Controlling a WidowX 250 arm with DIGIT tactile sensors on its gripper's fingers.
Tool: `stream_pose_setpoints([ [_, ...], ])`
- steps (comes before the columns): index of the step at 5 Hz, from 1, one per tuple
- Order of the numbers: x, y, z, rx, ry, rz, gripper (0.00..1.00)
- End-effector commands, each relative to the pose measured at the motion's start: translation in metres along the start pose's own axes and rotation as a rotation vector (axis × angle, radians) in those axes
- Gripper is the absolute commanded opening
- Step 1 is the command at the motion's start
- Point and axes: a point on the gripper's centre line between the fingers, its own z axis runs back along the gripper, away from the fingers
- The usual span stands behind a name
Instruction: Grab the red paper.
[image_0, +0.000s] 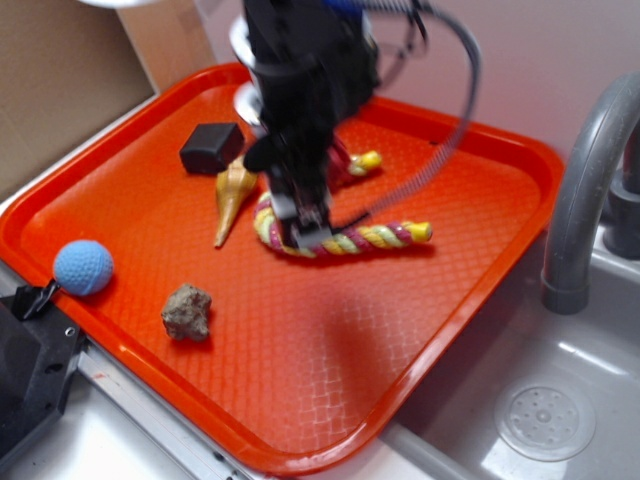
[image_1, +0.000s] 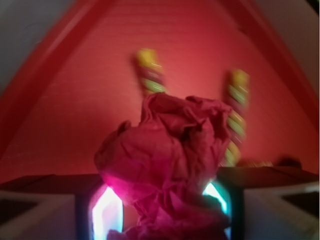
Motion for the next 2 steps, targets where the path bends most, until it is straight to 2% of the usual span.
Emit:
stream_pose_setpoints([
  [1, -0.032, 0.041, 0.04, -0.097, -0.045, 0.431, 0.0],
  [2, -0.04, 0.058, 0.04, -0.14, -0.073, 0.553, 0.0],
])
